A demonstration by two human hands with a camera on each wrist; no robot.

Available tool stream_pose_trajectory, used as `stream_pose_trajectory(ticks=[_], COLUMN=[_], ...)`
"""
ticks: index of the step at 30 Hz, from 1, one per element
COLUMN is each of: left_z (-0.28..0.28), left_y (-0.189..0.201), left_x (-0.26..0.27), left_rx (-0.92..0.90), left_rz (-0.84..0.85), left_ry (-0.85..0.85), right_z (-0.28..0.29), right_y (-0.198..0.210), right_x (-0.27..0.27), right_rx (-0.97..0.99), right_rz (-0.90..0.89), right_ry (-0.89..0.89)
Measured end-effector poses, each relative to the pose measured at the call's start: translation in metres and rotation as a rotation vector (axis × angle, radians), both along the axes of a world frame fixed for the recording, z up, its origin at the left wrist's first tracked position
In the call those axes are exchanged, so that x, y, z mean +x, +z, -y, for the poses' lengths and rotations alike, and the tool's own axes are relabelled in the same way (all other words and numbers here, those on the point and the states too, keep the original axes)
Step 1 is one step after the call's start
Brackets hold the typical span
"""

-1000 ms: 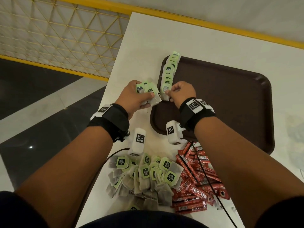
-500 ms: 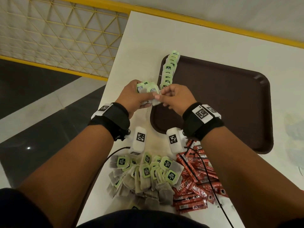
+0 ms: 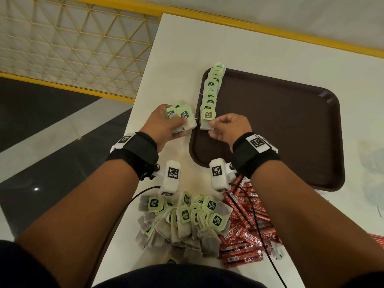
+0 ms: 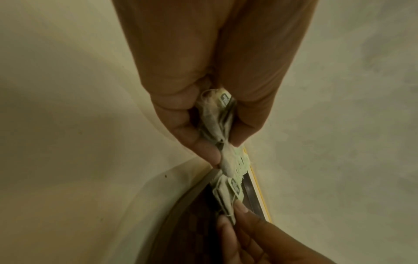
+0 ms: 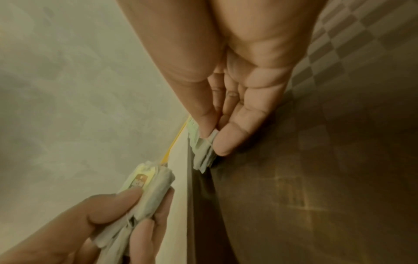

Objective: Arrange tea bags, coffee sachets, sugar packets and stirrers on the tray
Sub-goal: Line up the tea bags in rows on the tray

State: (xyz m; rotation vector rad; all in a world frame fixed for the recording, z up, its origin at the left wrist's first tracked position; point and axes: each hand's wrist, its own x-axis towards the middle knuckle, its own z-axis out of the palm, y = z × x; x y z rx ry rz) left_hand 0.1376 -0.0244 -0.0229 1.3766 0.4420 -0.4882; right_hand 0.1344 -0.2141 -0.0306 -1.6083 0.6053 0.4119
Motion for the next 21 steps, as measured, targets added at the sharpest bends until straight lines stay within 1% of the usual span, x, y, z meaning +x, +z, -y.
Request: stream_pose_trajectory(ticks=[3, 5, 7, 8, 10, 12, 14, 16, 18, 19, 21], left_z=[-0.001, -0.001, -0.002, -0.002, -0.003, -0.003, -0.003, -0.002, 0.000, 0.001, 0.002], left_y=[0.000, -0.001, -0.001, -0.001, -0.001, -0.001, -0.001, -0.001, 0.001, 0.001, 0.002], left_x=[-0.001, -0.002, -0.002, -0.002, -0.004, -0.006, -0.008, -0.010, -0.012, -0.013, -0.015], left_rx=[0.007, 0.005, 0.009, 0.013, 0.020, 0.030, 0.039, 0.033, 0.020, 0.011, -0.009], left_rz=[0.000, 0.002, 0.002, 0.000, -0.003, 0.001, 0.005, 0.005, 0.006, 0.005, -0.001], left_ry=[-0.019, -0.026, -0.029, -0.031, -0.038, -0.043, -0.043, -0.041, -0.048, -0.055, -0.070], right_z=[-0.006, -0.009, -0.010, -0.010, -0.010, -0.011, -0.013, -0.015, -0.018, -0.019, -0.020], right_y=[-0.003, -0.008, -0.010, -0.009, -0.007, -0.001, 0.008, 0.016, 0.021, 0.021, 0.019], right_x=[0.005, 0.009, 0.011, 0.012, 0.011, 0.010, 0.008, 0.003, -0.003, -0.006, -0.009], right_rx=[-0.055, -0.189, -0.363, -0.421, -0.469, -0.459, -0.358, -0.256, -0.220, -0.214, -0.200], right_rz=[-0.010, -0.008, 0.004, 0.011, 0.033, 0.069, 0.107, 0.105, 0.091, 0.097, 0.119], right_ry=[-0.017, 0.007, 0.083, 0.111, 0.123, 0.091, 0.080, 0.160, 0.272, 0.301, 0.298])
